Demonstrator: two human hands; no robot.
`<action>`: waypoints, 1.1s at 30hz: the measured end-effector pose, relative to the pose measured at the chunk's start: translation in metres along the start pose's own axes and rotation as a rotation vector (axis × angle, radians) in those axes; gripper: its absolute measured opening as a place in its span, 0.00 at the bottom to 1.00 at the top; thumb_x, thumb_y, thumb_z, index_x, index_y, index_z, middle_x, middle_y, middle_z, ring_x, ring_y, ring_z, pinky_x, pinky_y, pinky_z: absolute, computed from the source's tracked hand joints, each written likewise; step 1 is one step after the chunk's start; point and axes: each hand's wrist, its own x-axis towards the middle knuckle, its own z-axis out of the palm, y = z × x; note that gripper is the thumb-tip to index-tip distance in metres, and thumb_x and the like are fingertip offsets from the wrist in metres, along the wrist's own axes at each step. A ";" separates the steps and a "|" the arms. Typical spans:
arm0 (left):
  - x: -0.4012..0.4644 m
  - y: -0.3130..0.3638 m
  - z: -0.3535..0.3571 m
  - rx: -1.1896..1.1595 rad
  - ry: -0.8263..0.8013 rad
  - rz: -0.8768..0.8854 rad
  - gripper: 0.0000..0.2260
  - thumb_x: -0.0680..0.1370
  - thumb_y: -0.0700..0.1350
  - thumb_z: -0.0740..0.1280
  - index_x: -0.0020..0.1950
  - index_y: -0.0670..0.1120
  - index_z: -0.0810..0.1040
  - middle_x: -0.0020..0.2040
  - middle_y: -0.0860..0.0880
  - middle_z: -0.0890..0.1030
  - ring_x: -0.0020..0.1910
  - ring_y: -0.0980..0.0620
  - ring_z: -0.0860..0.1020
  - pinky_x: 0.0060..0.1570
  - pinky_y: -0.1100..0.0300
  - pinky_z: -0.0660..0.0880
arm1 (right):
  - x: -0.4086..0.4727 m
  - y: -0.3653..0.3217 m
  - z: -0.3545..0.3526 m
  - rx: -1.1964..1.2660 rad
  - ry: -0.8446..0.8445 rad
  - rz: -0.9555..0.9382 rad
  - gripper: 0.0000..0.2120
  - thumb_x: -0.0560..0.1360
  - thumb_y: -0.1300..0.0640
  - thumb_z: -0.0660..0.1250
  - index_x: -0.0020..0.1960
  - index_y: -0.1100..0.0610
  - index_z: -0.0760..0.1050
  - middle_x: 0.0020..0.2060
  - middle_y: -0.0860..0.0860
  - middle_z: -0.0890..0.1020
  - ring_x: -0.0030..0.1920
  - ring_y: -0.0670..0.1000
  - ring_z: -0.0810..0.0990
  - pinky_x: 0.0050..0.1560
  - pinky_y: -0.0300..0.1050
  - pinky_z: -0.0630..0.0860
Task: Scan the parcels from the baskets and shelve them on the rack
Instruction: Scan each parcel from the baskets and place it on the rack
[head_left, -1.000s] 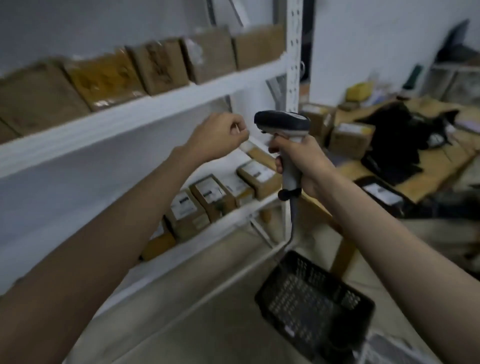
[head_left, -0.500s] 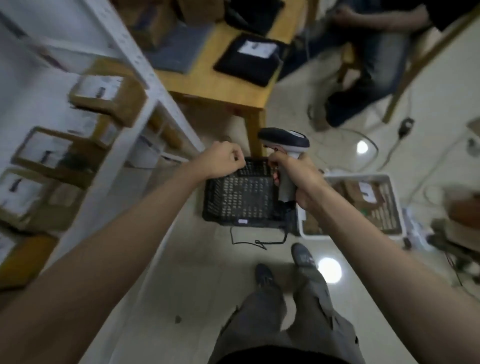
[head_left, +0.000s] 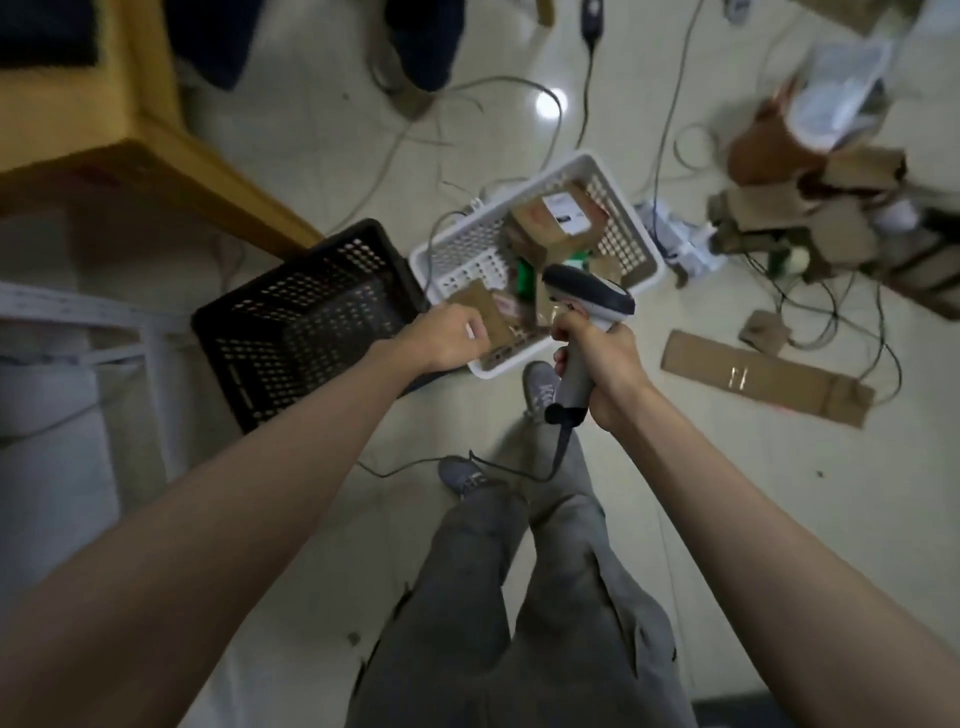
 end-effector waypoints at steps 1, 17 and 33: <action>0.016 0.006 0.006 0.007 -0.020 0.003 0.07 0.81 0.49 0.64 0.53 0.49 0.80 0.55 0.49 0.79 0.56 0.48 0.77 0.56 0.54 0.76 | 0.012 0.001 -0.009 0.009 0.025 0.028 0.06 0.78 0.62 0.68 0.42 0.58 0.75 0.30 0.51 0.77 0.23 0.46 0.72 0.26 0.39 0.71; 0.295 0.026 0.116 -0.023 0.011 -0.224 0.12 0.79 0.52 0.67 0.42 0.45 0.78 0.42 0.45 0.80 0.45 0.46 0.79 0.42 0.58 0.69 | 0.254 0.070 -0.097 0.015 0.160 0.215 0.01 0.78 0.62 0.68 0.47 0.57 0.78 0.39 0.55 0.79 0.30 0.49 0.74 0.32 0.44 0.75; 0.492 0.005 0.221 -0.364 0.359 -0.657 0.61 0.64 0.61 0.81 0.80 0.39 0.45 0.79 0.42 0.57 0.76 0.43 0.63 0.71 0.52 0.65 | 0.385 0.140 -0.111 0.059 0.124 0.233 0.04 0.79 0.61 0.67 0.45 0.57 0.79 0.33 0.54 0.79 0.29 0.47 0.77 0.34 0.43 0.77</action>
